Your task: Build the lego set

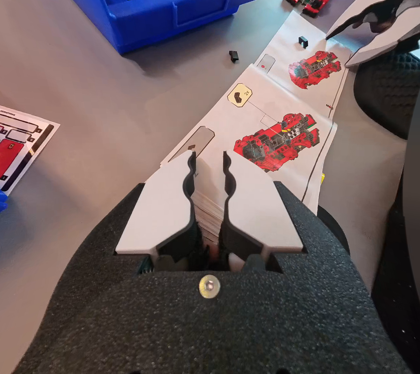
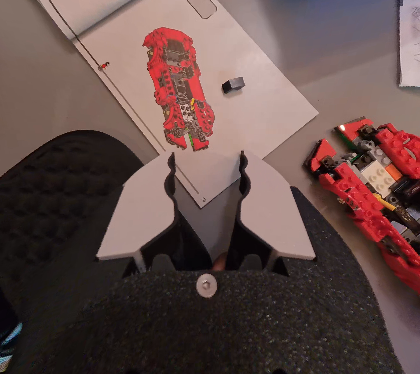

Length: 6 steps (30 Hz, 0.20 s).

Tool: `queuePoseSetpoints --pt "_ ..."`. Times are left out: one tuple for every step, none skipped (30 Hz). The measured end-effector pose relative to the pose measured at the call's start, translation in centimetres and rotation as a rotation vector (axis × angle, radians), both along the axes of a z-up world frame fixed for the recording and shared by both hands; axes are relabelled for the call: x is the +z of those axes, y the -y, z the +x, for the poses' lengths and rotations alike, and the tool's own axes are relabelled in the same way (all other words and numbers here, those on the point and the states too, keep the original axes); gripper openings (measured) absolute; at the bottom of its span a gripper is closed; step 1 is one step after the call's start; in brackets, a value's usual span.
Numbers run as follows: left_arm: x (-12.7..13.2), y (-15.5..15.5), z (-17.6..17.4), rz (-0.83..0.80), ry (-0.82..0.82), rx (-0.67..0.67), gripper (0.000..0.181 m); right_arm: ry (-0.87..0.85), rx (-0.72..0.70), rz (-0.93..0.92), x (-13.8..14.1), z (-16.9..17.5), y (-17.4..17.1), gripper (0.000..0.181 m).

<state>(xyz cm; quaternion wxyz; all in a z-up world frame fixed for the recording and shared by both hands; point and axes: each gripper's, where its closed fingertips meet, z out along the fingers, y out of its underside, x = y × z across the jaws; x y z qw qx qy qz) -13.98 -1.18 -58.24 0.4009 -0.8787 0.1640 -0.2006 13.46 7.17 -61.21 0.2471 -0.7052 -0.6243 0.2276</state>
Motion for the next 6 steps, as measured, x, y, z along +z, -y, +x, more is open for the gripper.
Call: queuePoseSetpoints --pt "-0.08 -0.01 -0.01 -0.004 -0.003 0.001 0.022 0.004 -0.007 0.003 -0.02 -0.03 0.01 0.055" --pt "-0.17 -0.02 -0.04 -0.009 -0.008 0.003 0.022 0.002 -0.014 0.002 -0.01 -0.06 0.01 0.055" --pt "-0.26 -0.02 -0.03 -0.012 -0.015 0.003 0.021 -0.003 -0.02 0.001 -0.01 -0.07 0.0 0.055" --pt "-0.33 0.02 0.02 -0.012 -0.025 -0.002 0.021 -0.008 -0.028 0.001 0.0 -0.08 -0.07 0.054" --pt "-0.4 0.04 0.07 -0.011 -0.036 -0.005 0.021 -0.012 -0.036 0.001 0.0 -0.08 -0.16 0.052" --pt "-0.47 0.05 0.09 -0.011 -0.047 -0.006 0.022 -0.012 -0.039 0.0 0.0 -0.08 -0.2 0.051"
